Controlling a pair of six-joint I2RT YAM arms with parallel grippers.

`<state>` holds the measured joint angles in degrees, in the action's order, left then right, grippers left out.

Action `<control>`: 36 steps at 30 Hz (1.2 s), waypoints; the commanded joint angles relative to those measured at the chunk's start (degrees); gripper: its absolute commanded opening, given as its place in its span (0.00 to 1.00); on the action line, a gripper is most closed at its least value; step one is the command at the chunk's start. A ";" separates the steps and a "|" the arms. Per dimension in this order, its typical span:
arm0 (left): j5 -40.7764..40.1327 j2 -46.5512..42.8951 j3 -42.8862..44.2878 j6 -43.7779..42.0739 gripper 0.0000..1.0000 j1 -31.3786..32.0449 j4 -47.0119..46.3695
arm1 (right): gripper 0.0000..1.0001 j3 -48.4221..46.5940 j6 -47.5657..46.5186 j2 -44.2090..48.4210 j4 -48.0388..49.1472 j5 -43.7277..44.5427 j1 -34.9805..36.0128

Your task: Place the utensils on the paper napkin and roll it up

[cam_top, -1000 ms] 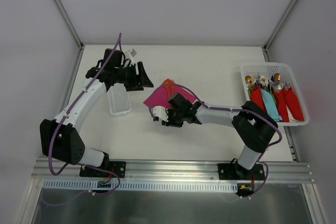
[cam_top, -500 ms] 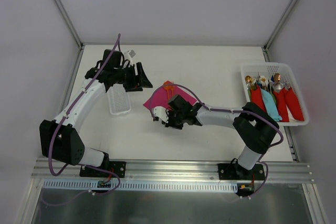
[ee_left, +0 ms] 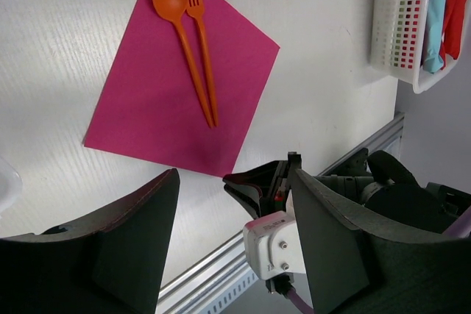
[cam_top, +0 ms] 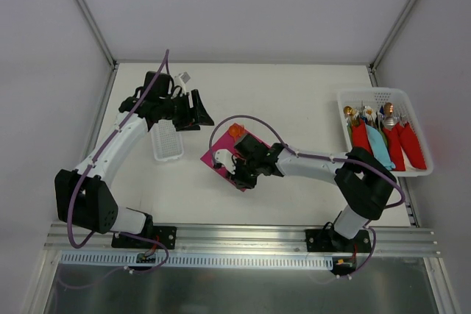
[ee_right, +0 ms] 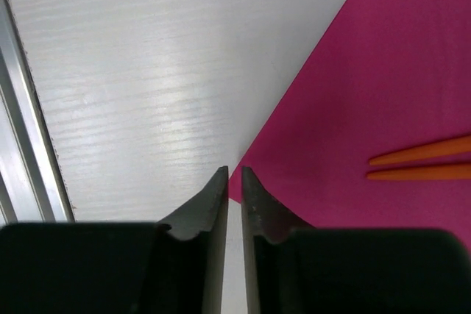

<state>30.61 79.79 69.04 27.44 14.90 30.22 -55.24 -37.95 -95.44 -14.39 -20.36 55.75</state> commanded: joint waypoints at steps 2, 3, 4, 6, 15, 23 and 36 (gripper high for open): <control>1.82 -2.53 -0.57 -0.55 0.63 -0.31 -0.86 | 0.20 -2.24 -0.36 -0.63 -1.60 -1.26 0.24; 1.82 -2.53 -0.57 -0.55 0.63 -0.31 -0.86 | 0.20 -2.15 -1.24 -0.45 -1.60 -1.17 0.15; 1.82 -2.53 -0.57 -0.55 0.63 -0.31 -0.86 | 0.22 -1.98 -1.68 -0.19 -1.60 -1.09 0.15; 1.91 -2.45 -0.48 -0.72 0.64 -0.39 -0.86 | 0.23 -1.62 -3.34 0.43 -1.43 -0.91 0.24; 2.35 -1.92 -0.13 -1.16 0.65 -0.31 -0.86 | 0.58 4.17 -13.72 6.67 1.47 0.93 1.29; 2.35 -2.01 -0.48 -1.42 0.65 -0.39 -0.86 | 0.86 6.47 -19.88 8.16 2.62 2.43 3.14; 1.73 -2.27 -0.57 -1.34 0.65 -0.31 -0.86 | 0.61 4.80 -22.95 9.05 -3.36 -1.00 3.40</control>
<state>31.46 79.46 68.82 26.98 14.90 30.22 -49.34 -58.94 -86.67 -16.32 -20.12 58.89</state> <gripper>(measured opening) 0.649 0.658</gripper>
